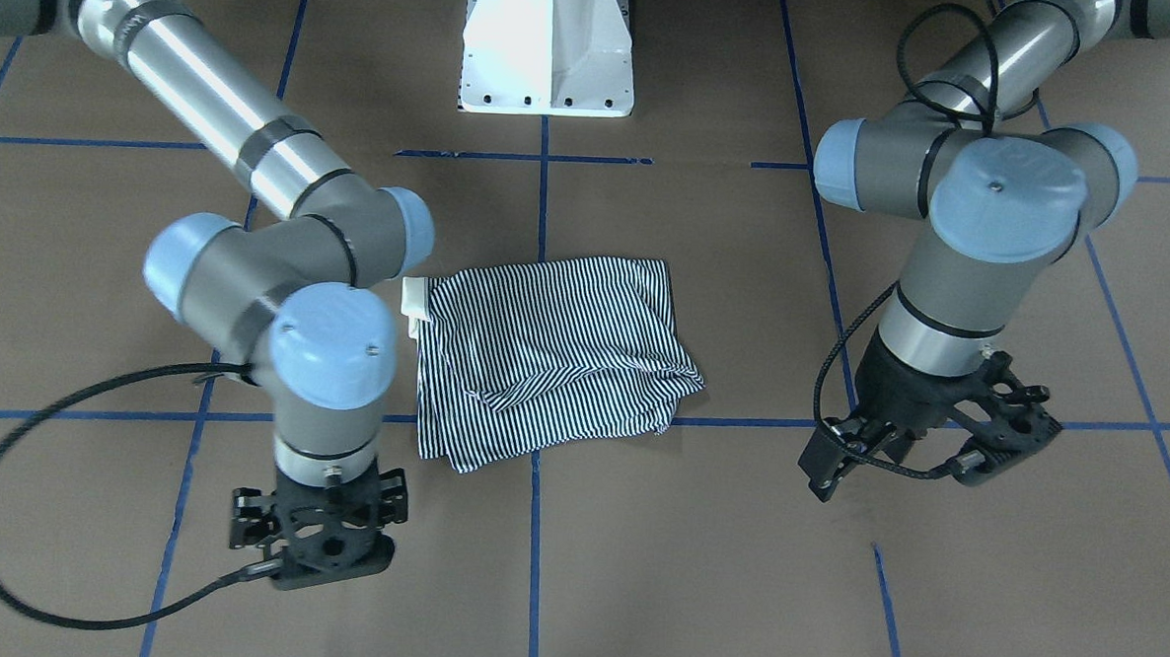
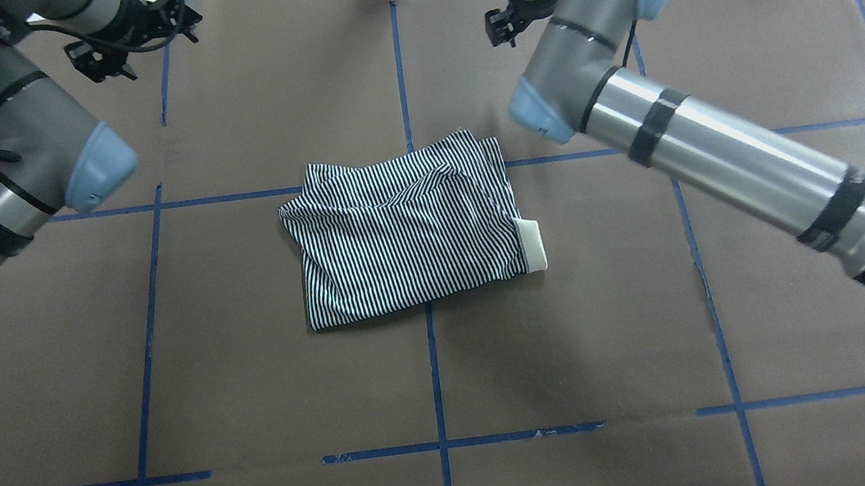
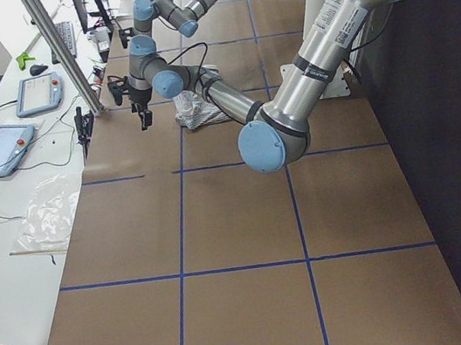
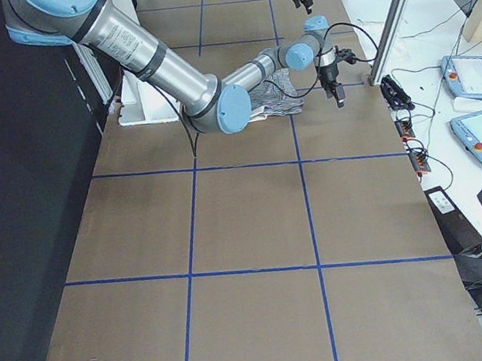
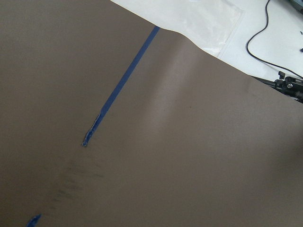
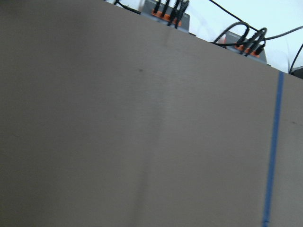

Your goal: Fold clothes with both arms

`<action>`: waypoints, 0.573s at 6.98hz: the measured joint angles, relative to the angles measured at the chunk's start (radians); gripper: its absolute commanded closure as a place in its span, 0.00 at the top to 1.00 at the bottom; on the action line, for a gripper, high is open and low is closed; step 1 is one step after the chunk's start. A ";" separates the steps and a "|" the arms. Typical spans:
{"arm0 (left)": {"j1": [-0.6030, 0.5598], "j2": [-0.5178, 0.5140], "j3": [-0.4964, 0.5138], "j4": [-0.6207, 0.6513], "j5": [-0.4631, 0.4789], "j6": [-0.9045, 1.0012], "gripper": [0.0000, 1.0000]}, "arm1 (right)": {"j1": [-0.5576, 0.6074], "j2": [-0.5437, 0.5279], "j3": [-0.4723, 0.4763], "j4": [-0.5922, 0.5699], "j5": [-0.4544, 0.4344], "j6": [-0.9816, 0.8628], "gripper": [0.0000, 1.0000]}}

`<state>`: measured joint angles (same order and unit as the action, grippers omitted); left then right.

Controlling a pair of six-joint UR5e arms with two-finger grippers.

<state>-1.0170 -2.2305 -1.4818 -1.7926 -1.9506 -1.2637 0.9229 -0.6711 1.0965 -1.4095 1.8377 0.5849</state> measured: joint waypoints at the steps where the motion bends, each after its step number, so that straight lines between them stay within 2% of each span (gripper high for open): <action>1: -0.064 0.051 -0.034 0.006 -0.054 0.136 1.00 | 0.112 -0.108 0.093 -0.004 0.150 -0.089 1.00; 2: -0.124 0.117 -0.079 0.035 -0.098 0.316 1.00 | 0.218 -0.222 0.171 -0.008 0.260 -0.174 1.00; 4: -0.242 0.209 -0.140 0.176 -0.129 0.754 1.00 | 0.392 -0.443 0.289 -0.027 0.411 -0.344 1.00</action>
<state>-1.2592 -2.0211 -1.6220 -1.6167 -2.0795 -0.5096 1.3153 -1.1140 1.3859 -1.4369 2.2484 0.2408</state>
